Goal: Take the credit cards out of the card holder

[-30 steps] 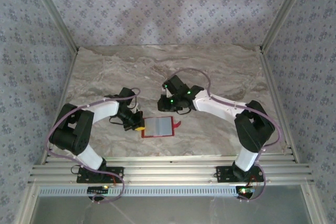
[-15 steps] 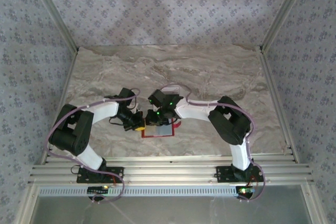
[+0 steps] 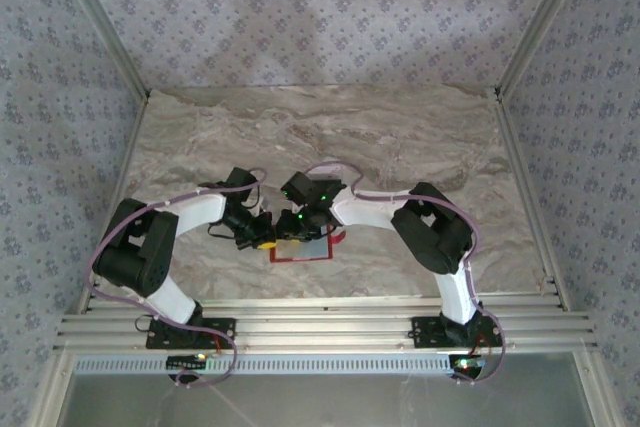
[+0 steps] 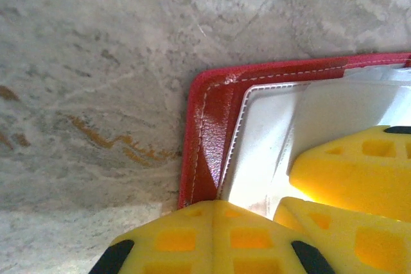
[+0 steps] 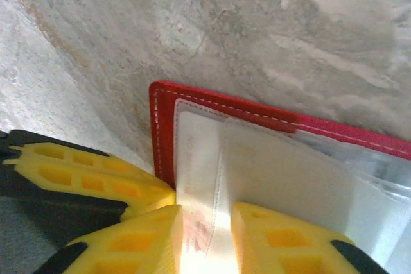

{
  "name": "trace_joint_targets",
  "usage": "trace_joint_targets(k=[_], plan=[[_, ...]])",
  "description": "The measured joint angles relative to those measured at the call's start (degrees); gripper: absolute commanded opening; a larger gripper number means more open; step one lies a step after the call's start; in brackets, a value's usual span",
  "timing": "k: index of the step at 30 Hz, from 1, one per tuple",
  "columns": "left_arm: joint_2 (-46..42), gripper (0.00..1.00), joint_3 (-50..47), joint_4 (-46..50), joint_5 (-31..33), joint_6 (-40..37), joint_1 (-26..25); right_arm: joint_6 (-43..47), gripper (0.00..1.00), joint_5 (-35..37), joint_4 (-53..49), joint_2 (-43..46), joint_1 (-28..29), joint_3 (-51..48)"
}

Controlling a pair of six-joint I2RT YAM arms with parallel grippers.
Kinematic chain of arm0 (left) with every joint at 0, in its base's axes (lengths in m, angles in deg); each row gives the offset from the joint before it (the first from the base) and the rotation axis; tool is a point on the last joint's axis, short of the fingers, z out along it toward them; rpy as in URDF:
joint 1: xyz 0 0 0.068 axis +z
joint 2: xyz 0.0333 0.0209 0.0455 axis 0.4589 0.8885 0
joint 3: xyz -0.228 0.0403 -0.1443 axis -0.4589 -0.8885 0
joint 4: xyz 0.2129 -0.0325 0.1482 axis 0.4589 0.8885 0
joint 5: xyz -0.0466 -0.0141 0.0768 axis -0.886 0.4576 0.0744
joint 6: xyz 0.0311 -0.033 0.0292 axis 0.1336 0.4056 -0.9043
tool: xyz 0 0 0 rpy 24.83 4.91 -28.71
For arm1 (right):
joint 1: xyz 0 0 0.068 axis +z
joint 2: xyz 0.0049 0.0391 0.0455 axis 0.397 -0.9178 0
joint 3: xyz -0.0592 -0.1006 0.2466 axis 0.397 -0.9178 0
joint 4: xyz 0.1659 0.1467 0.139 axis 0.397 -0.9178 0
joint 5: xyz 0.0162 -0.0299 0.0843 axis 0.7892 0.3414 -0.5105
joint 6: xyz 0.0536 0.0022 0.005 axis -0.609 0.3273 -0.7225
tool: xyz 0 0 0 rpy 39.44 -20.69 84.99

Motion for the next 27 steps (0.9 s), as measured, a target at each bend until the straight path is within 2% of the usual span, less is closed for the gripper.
trace_joint_targets(k=[7,15,27], plan=[[0.0,0.00,0.0,0.0,0.0,0.0,0.0,1.2,0.40,4.5,-6.6,0.0,0.4,2.3],[0.0,0.00,0.0,0.1,0.0,0.0,0.0,3.8,0.56,12.7,-17.8,0.0,2.0,6.8],[0.0,0.00,0.1,0.5,0.1,0.0,0.0,4.6,0.55,20.6,-29.8,0.0,2.6,9.1]])
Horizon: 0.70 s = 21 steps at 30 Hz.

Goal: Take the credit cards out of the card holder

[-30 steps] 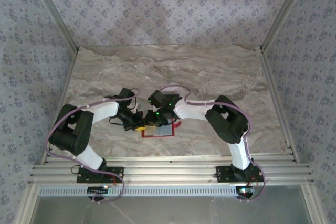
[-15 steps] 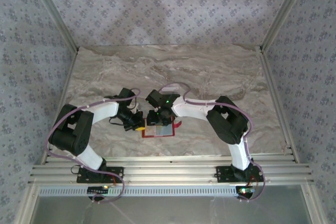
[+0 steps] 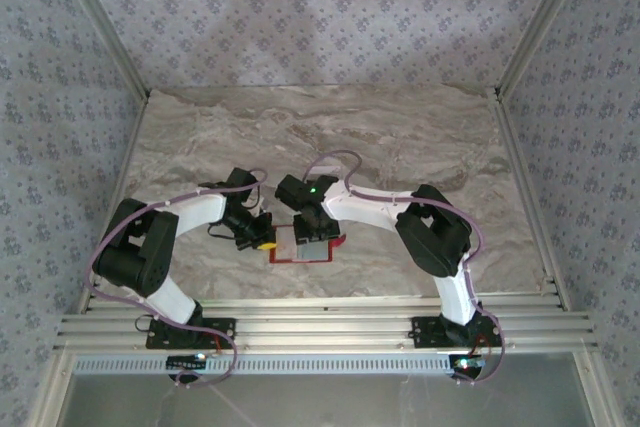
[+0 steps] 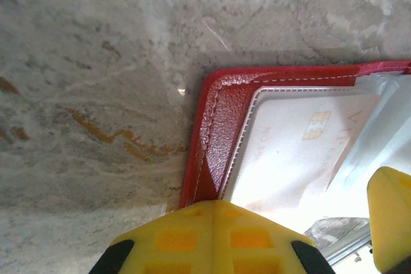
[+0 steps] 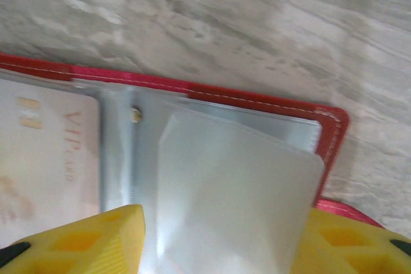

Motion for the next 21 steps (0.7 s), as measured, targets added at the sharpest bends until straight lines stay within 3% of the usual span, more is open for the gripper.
trace_joint_targets(k=[13,21], plan=[[-1.5,0.00,1.3,2.2,0.3,0.0,-0.3,0.2,0.43,5.0,-4.0,5.3,-1.0,-3.2],[-2.1,0.00,2.5,2.3,0.3,0.0,-0.8,-1.5,0.33,-8.9,16.4,12.3,-4.2,-14.1]])
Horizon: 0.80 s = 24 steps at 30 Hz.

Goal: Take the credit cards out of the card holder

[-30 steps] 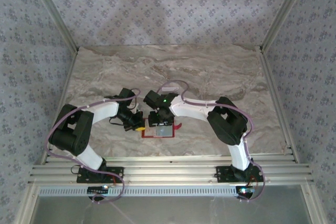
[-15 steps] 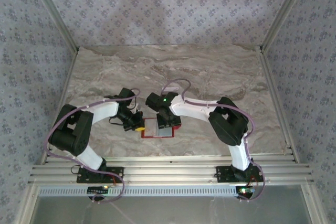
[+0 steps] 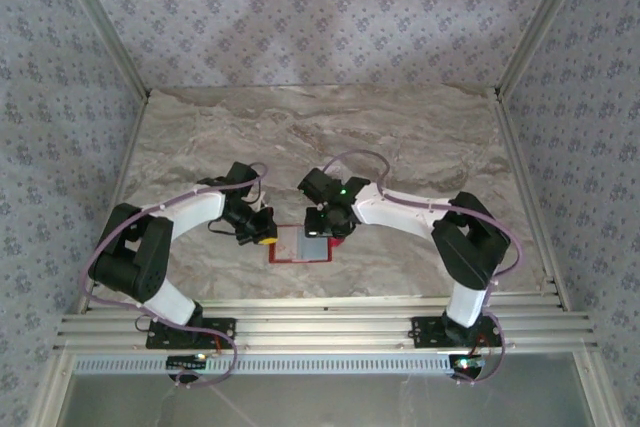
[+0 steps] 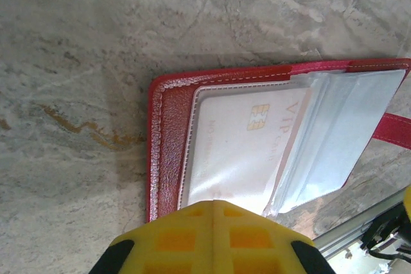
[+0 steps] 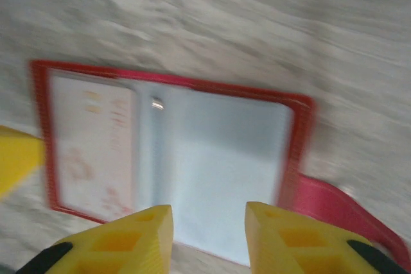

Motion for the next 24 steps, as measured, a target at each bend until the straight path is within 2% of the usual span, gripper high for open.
trace_joint_targets(k=[5,9,24], plan=[[0.7,0.00,0.1,0.0,0.0,0.0,0.0,-2.0,0.27,-8.5,10.6,-1.9,-0.6,-2.5],[2.9,0.00,0.1,0.0,0.0,-0.1,0.0,-3.0,0.24,-12.3,15.8,-3.9,-0.7,-2.6],[4.6,0.00,0.7,0.3,-0.1,-0.7,-0.2,-4.0,0.21,-14.2,19.6,-6.4,-1.3,-4.7]])
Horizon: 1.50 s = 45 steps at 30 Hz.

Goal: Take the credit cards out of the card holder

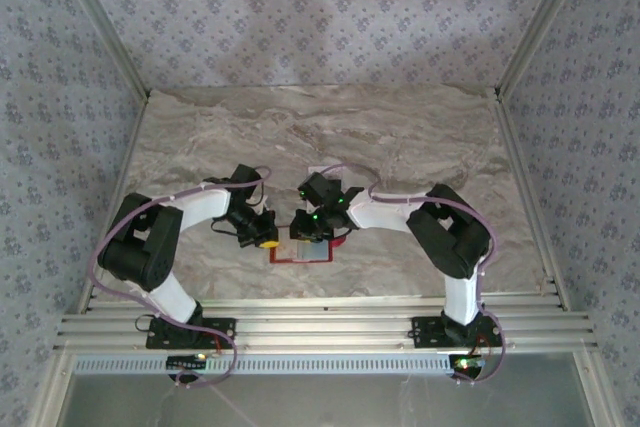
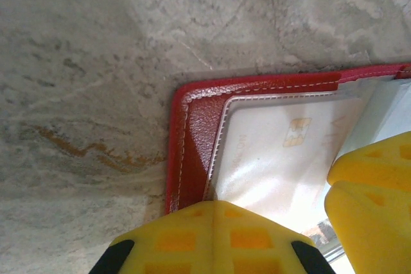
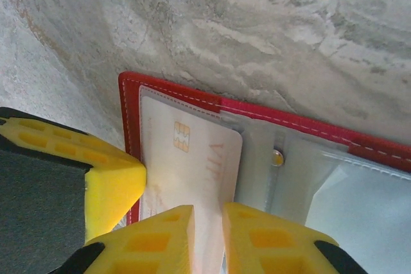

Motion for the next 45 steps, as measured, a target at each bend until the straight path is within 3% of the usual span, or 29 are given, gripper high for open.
trace_joint_targets(k=[13,31,38,45], plan=[[0.3,0.00,0.2,0.2,0.0,-0.4,0.0,-1.4,0.22,0.0,3.2,0.6,-0.4,-2.8],[0.3,0.00,0.3,0.4,0.1,-0.4,0.0,-6.0,0.07,-4.1,13.4,1.3,-1.8,-8.0],[0.5,0.00,0.3,0.2,0.2,-0.5,-0.1,-5.2,0.06,-3.0,10.8,3.7,-1.9,-8.2],[0.6,0.00,0.3,0.2,0.2,-0.6,-0.3,-1.5,0.05,1.5,1.3,5.1,-1.7,-5.6]])
